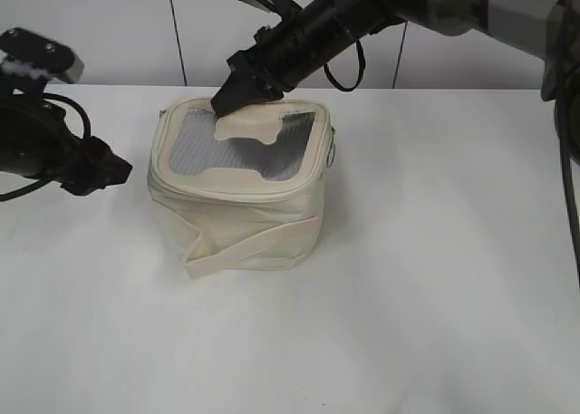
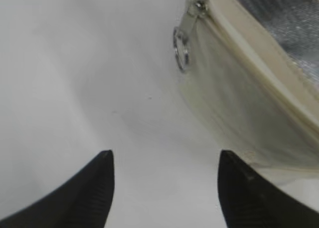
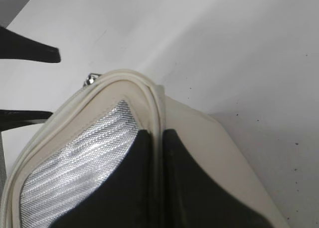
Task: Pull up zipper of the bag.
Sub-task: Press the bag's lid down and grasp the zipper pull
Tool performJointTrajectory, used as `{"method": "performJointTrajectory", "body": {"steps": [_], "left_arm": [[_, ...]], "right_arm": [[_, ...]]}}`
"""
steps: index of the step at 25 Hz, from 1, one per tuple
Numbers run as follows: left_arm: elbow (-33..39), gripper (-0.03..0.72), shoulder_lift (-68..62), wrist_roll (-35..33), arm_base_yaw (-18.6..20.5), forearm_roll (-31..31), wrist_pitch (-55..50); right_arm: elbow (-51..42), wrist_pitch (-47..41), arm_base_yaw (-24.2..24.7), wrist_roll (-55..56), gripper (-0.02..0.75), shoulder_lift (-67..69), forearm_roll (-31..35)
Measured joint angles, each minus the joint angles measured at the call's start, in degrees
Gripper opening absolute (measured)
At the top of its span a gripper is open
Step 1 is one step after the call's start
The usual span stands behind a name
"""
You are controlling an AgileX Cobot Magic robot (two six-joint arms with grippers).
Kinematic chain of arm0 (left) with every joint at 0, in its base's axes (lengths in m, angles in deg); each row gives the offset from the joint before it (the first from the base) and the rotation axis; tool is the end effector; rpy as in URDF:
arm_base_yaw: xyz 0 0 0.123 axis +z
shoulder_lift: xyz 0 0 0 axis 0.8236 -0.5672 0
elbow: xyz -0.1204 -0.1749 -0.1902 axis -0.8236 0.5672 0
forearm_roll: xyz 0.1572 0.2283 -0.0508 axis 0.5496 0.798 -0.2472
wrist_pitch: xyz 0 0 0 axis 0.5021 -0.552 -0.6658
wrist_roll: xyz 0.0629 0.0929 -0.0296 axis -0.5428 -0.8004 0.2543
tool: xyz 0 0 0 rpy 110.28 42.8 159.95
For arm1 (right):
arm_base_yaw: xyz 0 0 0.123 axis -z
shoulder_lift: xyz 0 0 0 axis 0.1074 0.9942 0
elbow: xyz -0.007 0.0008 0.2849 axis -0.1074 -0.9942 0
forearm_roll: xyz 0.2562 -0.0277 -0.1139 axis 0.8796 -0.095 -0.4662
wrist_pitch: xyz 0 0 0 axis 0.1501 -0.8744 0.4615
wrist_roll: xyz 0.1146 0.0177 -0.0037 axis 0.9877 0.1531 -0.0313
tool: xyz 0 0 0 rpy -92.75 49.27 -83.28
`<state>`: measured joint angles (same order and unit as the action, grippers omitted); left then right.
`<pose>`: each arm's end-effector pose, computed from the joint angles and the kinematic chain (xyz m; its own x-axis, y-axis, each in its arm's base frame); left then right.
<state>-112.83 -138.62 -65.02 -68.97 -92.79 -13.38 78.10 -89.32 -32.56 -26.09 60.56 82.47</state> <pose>0.3211 -0.0992 0.1532 -0.5907 0.4603 -0.6627 0.5604 0.8249 0.0735 0.4769 0.3236 0.1658 -0.6645 -0.4349 -0.6077 -0.7448 0.4516 0.4912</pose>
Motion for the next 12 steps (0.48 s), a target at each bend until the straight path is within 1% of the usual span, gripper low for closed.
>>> {"method": "performJointTrajectory", "body": {"steps": [3,8,12], "left_arm": [[-3.4,0.517,-4.3,-0.3,0.0,0.0,1.1],[-8.8,0.519,-8.6,-1.0,0.0,-0.3,-0.6],[-11.3,0.51,-11.1,-6.3,-0.1,-4.7,-3.8]], "right_arm": [[0.0,0.0,0.0,0.0,0.045,0.0,-0.1],[0.0,0.0,0.0,0.0,0.046,0.0,-0.5],[0.0,0.0,0.0,0.0,0.045,0.0,-0.9]]}}
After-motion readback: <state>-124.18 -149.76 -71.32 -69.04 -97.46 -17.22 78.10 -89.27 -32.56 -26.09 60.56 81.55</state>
